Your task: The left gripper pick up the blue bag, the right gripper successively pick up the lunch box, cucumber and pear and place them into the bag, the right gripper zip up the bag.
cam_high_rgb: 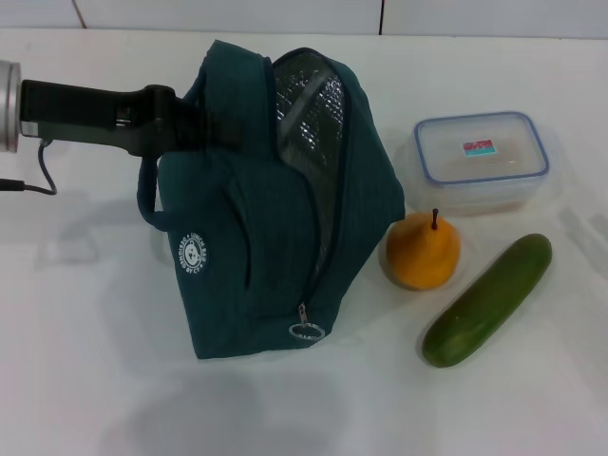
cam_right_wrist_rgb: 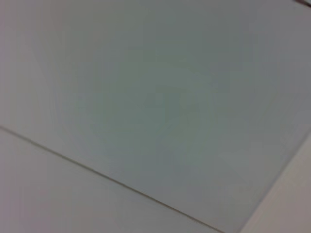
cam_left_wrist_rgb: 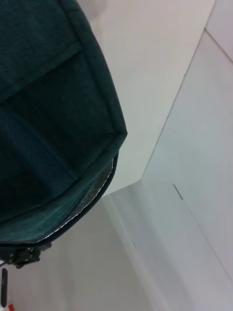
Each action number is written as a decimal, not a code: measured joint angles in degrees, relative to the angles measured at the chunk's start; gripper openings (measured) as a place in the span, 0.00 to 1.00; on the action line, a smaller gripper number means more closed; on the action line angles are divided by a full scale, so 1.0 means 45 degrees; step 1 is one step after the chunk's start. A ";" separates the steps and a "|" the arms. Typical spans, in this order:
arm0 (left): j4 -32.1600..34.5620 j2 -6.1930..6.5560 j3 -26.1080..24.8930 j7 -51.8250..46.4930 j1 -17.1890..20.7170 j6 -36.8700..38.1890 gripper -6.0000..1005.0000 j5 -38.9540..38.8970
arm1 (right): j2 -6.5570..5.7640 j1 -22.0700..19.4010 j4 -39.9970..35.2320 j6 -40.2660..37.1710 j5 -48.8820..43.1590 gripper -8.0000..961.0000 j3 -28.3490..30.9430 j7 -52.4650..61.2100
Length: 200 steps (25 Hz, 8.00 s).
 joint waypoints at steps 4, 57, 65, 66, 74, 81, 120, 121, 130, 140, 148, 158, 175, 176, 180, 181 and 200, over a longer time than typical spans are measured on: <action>0.0035 0.0004 0.0000 0.0031 -0.0005 -0.0046 0.05 0.0022 | 0.0022 0.0533 0.0016 0.1204 -0.0103 0.89 -0.0090 0.1527; 0.0099 0.0235 0.0056 0.0458 -0.0212 -0.0261 0.05 0.0050 | 0.0203 0.4415 0.0351 0.5920 -0.0082 0.88 -0.1156 0.3040; 0.0077 0.0204 0.0094 0.0483 -0.0200 -0.0211 0.05 0.0049 | 0.0203 0.4334 0.0343 0.6053 0.0063 0.71 -0.1049 0.2407; 0.0077 0.0202 0.0095 0.0487 -0.0200 -0.0203 0.04 0.0049 | 0.0204 0.4352 0.0343 0.6083 0.0063 0.66 -0.1068 0.2392; 0.0057 0.0199 0.0118 0.0663 -0.0180 -0.0181 0.04 0.0049 | 0.0204 0.4343 0.0343 0.6178 0.0065 0.31 -0.1060 0.2376; 0.0037 0.0184 0.0118 0.0777 -0.0140 -0.0182 0.04 0.0049 | 0.0203 0.4354 0.0346 0.6263 0.0076 0.14 -0.1116 0.2372; 0.0005 0.0144 0.0063 0.0987 -0.0065 -0.0184 0.04 0.0010 | 0.0146 0.3224 -0.0284 0.2143 0.1641 0.11 -0.0619 0.1533; 0.0004 0.0152 0.0061 0.0988 -0.0064 -0.0184 0.04 0.0001 | 0.0126 0.3202 -0.0298 0.1898 0.1850 0.11 -0.0608 0.1534; 0.0005 0.0155 0.0061 0.0984 -0.0065 -0.0184 0.04 -0.0013 | 0.0077 0.3161 -0.0619 0.1189 0.2164 0.11 -0.0589 0.1648; 0.0004 0.0152 0.0072 0.0936 -0.0142 -0.0183 0.04 -0.0029 | 0.0144 0.3988 -0.1000 0.0219 0.2628 0.11 -0.0596 0.2332; 0.0004 0.0081 0.0110 0.0928 -0.0250 -0.0150 0.04 -0.0049 | 0.0205 0.5794 -0.1292 -0.0350 0.2705 0.11 -0.0666 0.2993; 0.0004 -0.0016 0.0136 0.0918 -0.0496 -0.0124 0.04 -0.0050 | 0.0204 0.7854 -0.1124 -0.0138 0.2883 0.11 -0.1794 0.3179; -0.0017 -0.0152 0.0026 0.0985 -0.0397 -0.0224 0.04 -0.0465 | 0.0203 0.7082 -0.0958 0.0649 0.2940 0.14 -0.4490 0.3102; -0.0023 -0.0153 0.0018 0.0986 -0.0389 -0.0238 0.04 -0.0465 | 0.0203 0.6952 -0.0970 0.0648 0.2939 0.14 -0.4582 0.3114; -0.0034 -0.0152 -0.0002 0.0984 -0.0376 -0.0260 0.04 -0.0466 | 0.0201 0.6687 -0.1091 0.0737 0.2931 0.16 -0.5345 0.3137; -0.0035 -0.0152 -0.0001 0.0982 -0.0376 -0.0261 0.04 -0.0467 | 0.0205 0.6679 -0.1150 0.0814 0.2934 0.16 -0.5604 0.3144; -0.0328 -0.0128 0.0010 0.1065 -0.0380 -0.0164 0.04 -0.0465 | 0.0203 0.5774 -0.3895 0.4731 0.5191 0.22 -1.1541 0.3398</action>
